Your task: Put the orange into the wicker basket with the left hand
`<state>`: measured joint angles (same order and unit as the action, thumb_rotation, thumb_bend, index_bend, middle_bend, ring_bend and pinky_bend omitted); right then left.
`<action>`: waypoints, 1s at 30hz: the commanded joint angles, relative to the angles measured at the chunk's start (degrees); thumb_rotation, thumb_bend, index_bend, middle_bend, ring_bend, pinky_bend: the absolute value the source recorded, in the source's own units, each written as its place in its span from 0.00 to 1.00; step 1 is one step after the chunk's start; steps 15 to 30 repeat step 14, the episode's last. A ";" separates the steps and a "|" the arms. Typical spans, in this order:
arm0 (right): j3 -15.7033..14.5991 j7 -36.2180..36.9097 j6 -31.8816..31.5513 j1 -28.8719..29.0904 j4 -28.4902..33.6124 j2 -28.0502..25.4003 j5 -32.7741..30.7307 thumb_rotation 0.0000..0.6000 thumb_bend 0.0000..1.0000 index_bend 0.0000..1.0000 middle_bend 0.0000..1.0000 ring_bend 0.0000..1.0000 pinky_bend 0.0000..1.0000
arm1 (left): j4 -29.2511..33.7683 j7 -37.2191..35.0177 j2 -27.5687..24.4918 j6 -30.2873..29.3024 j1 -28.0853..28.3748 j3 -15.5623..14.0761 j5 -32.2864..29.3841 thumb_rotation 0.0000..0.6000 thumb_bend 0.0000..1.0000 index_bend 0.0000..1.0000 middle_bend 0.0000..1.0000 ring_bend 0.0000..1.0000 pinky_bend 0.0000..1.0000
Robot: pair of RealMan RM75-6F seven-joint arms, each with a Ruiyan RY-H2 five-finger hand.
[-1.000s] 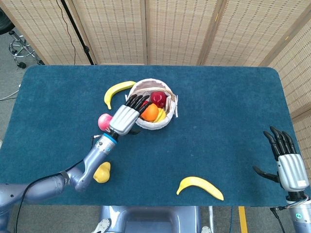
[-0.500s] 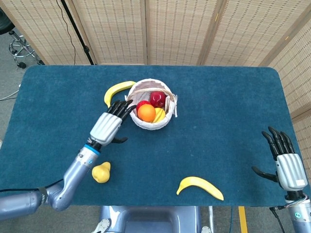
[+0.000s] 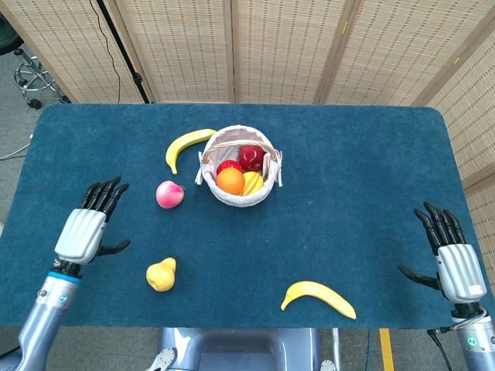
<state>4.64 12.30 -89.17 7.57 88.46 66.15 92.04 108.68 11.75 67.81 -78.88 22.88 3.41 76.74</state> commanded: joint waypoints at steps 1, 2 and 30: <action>0.00 -0.06 0.63 0.30 -0.31 0.25 -0.31 1.00 0.00 0.01 0.00 0.00 0.00 | -2.15 -2.96 -0.76 -3.29 -3.67 -2.21 1.51 1.00 0.13 0.06 0.00 0.00 0.00; -0.02 -0.23 0.84 0.37 -0.43 0.36 -0.40 1.00 0.00 0.01 0.00 0.00 0.00 | -2.75 -3.13 -0.57 -4.39 -4.61 -2.45 1.70 1.00 0.13 0.06 0.00 0.00 0.00; -0.19 -3.46 2.50 1.32 -0.50 1.67 -0.49 1.00 0.00 0.01 0.00 0.00 0.00 | -6.59 -2.26 0.38 -10.54 -10.58 -3.66 4.28 1.00 0.13 0.00 0.00 0.00 0.00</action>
